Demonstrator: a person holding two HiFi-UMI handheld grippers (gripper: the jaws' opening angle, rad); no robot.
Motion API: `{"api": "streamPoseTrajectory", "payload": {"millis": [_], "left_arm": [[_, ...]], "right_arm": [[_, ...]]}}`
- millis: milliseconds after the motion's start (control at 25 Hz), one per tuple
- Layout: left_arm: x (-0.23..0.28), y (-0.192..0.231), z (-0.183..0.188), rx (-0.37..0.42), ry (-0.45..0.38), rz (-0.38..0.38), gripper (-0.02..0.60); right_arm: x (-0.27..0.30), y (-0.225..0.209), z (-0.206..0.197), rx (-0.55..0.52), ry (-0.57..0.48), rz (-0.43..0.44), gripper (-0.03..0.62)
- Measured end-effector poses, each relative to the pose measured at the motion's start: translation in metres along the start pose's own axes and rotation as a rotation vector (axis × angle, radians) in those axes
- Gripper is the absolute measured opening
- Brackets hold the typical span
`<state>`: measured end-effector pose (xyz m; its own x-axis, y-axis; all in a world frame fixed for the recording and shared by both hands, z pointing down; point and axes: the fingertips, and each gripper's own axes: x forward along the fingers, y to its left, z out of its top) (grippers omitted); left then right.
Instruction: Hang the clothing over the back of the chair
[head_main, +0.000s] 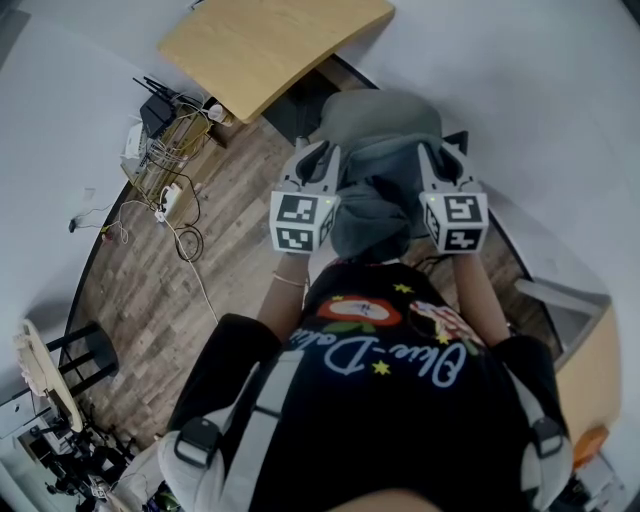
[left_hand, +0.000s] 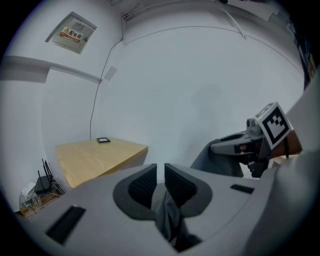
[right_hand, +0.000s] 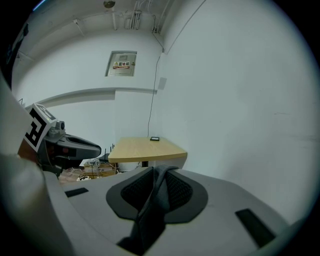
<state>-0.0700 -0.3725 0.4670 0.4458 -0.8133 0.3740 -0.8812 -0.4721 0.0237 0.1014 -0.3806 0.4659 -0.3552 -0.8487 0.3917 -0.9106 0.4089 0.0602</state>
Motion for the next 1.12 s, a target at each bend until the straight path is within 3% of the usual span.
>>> {"api": "streamPoseTrajectory", "payload": {"millis": [520, 800, 1120], "left_arm": [[-0.009, -0.014, -0.008, -0.005, 0.020, -0.003, 0.028], [-0.009, -0.019, -0.009, -0.004, 0.019, -0.005, 0.028], [-0.012, -0.029, -0.007, -0.003, 0.016, -0.019, 0.028]], "right_arm": [[-0.014, 0.004, -0.036, -0.038, 0.175, 0.068, 0.102], [-0.022, 0.002, -0.045, -0.032, 0.245, 0.047, 0.110], [-0.036, -0.010, -0.042, -0.025, 0.242, -0.006, 0.110]]}}
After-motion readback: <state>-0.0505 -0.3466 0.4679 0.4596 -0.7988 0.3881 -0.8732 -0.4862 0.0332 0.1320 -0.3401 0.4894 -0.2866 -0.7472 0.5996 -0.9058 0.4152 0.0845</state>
